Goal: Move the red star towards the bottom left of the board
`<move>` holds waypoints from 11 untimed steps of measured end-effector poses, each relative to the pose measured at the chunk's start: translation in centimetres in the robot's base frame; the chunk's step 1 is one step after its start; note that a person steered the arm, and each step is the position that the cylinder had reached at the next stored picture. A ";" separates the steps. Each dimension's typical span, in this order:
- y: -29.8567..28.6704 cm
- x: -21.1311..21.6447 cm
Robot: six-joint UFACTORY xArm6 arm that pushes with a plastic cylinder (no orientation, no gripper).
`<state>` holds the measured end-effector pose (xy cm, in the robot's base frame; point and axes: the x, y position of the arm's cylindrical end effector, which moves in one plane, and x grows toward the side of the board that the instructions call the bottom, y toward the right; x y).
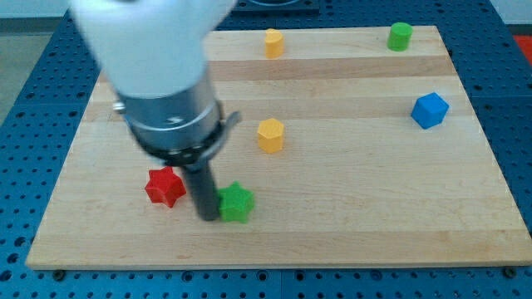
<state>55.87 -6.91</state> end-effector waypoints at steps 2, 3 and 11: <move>3.6 -4.3; 1.2 -5.5; -17.9 -5.7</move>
<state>50.17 -24.80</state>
